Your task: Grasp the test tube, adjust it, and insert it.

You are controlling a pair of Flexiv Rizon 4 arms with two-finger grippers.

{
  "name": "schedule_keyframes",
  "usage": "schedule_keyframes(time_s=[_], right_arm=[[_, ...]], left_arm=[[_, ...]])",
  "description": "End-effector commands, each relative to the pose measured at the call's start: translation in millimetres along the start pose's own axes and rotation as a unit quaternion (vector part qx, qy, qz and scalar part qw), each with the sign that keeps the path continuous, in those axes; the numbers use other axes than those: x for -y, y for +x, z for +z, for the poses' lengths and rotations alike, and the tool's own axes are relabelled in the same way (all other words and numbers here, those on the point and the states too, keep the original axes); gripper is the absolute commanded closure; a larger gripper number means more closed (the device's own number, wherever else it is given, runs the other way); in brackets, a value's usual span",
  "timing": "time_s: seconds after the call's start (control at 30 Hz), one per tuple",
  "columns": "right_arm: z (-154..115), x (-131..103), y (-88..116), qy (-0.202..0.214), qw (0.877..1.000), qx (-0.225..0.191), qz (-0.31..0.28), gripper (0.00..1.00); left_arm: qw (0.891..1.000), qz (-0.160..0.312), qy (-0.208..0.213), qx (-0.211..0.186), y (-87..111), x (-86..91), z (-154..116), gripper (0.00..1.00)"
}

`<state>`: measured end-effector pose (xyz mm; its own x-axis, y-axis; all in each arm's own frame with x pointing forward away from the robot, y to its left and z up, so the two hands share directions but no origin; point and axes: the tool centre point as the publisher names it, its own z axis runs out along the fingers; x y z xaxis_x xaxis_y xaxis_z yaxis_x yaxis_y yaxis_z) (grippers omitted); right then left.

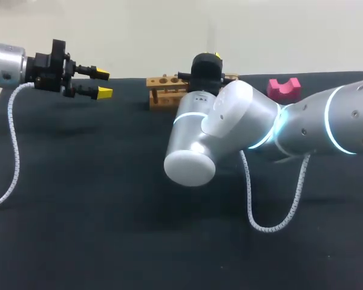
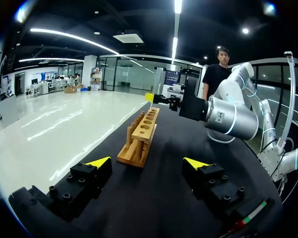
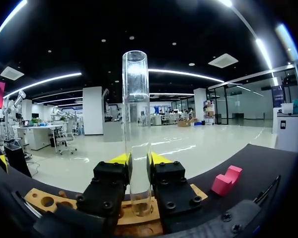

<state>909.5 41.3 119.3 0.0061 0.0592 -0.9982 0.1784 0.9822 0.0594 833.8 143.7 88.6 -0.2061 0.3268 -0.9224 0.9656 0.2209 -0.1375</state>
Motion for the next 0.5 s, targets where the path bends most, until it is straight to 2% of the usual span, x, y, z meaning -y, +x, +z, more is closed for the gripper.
schedule_keyframes(time_s=[0.03, 0.17, 0.27, 0.5], right_arm=[[1.7, -2.0, 6.9, 0.0, 1.0, -0.002, 0.003, 1.0], [1.5, -0.7, 11.4, 0.0, 1.0, -0.007, 0.003, 1.0], [0.9, 0.0, 13.8, -0.001, 1.0, -0.012, 0.005, 0.84], [-0.4, 0.8, 16.0, -0.001, 1.0, -0.018, 0.006, 0.64]], left_arm=[[1.0, 0.002, 0.0, 0.001, 1.1, -0.2, -0.4, 0.0], [1.0, 0.002, 0.0, 0.001, 1.1, -0.2, -0.4, 0.0], [1.0, 0.002, 0.0, 0.001, 1.1, -0.2, -0.4, 0.0], [1.0, 0.002, 0.0, 0.001, 1.1, -0.2, -0.4, 0.0]])
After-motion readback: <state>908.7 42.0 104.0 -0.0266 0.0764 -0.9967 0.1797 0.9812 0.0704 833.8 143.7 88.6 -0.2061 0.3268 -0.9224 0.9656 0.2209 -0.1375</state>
